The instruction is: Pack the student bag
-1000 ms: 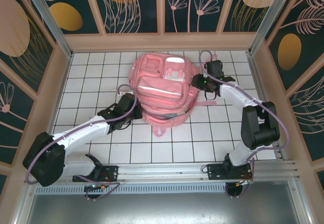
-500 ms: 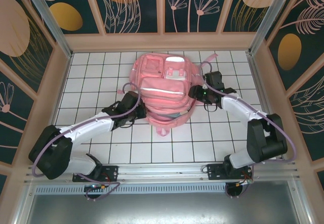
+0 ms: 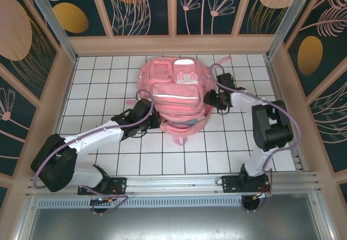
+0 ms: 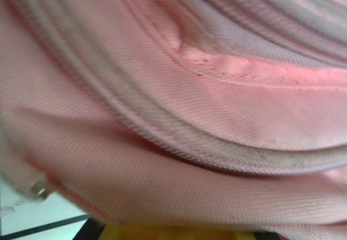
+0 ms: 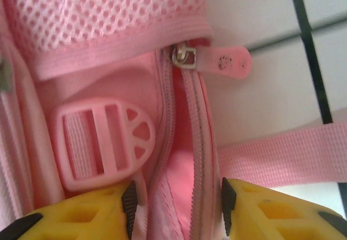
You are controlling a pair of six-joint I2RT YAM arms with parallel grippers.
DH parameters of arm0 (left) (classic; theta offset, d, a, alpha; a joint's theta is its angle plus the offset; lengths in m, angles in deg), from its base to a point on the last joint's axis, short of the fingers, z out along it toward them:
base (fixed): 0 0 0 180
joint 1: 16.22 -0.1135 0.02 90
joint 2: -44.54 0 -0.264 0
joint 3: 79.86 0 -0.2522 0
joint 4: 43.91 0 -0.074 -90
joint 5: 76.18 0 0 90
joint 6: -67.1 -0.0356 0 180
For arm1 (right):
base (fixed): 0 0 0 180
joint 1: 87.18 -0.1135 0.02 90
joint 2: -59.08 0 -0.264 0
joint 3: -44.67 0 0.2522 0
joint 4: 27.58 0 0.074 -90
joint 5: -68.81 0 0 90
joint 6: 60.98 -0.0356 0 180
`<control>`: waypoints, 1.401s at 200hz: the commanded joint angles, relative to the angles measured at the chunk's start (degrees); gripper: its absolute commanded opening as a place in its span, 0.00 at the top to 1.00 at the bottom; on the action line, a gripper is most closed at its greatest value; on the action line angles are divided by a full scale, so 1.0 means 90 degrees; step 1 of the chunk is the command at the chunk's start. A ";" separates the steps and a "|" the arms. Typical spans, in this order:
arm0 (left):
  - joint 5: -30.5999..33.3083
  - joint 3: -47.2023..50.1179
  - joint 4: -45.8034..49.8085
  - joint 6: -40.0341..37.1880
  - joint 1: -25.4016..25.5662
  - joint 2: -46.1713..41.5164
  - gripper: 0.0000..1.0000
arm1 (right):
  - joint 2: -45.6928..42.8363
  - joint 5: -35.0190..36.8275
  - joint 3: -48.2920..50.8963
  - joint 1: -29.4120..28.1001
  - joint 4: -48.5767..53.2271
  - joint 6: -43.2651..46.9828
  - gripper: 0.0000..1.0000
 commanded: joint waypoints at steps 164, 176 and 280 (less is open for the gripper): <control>0.0183 -0.1838 0.0924 -0.0214 0.1132 0.0694 0.21 | -0.1285 0.0615 -0.0460 -0.0045 0.0478 0.0051 0.40; 0.0244 -0.1955 0.1159 -0.0267 0.1097 0.0520 0.20 | -0.1589 0.0454 -0.0201 -0.0062 0.0464 -0.0059 0.40; 0.0448 -0.2115 0.1664 -0.1224 -0.1186 -0.0124 0.12 | -0.2880 0.0219 0.1538 -0.2026 -0.0307 -0.1631 0.34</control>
